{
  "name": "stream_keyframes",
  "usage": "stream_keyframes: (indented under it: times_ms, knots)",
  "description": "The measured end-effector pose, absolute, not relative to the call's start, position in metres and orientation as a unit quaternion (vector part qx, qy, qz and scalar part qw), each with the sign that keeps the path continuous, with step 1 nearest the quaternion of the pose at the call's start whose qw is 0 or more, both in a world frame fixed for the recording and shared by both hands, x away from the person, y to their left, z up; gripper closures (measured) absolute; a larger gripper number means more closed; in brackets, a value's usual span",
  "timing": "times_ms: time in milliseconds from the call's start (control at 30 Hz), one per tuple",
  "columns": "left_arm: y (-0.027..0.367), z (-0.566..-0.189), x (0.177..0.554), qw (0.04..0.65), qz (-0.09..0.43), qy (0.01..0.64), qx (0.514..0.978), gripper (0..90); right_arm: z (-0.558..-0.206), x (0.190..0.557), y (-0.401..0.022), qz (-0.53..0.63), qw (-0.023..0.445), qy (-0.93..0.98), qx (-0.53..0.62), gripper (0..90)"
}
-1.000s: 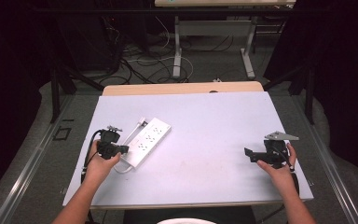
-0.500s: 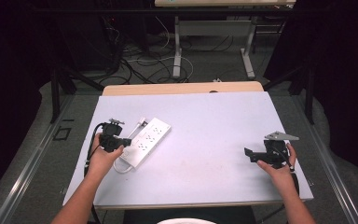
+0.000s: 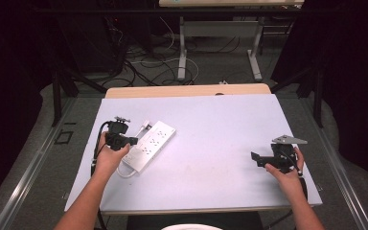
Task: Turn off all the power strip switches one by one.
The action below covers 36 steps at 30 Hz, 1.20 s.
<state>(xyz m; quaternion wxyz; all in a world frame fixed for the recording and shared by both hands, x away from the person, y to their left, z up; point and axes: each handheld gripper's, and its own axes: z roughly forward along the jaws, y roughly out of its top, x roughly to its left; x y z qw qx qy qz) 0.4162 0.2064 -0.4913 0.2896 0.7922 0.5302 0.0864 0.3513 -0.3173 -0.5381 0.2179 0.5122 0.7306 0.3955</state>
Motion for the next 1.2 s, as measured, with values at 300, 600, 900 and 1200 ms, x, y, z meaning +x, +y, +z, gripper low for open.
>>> stream_keyframes:
  times_ms: [300,600,900,1200]
  knots:
    - [0.203,-0.495,0.423,0.288,0.082,0.533,0.792,90.0,-0.539,0.352,-0.318,0.396,0.210,0.735,0.510,0.8]
    - [0.199,-0.500,0.430,0.284,0.078,0.537,0.790,90.0,-0.539,0.352,-0.318,0.399,0.205,0.736,0.507,0.0]
    - [0.194,-0.506,0.433,0.271,0.078,0.536,0.796,90.0,-0.540,0.352,-0.319,0.397,0.206,0.738,0.504,0.0]
    - [0.192,-0.511,0.437,0.264,0.080,0.539,0.796,90.0,-0.540,0.353,-0.319,0.398,0.204,0.740,0.503,0.0]
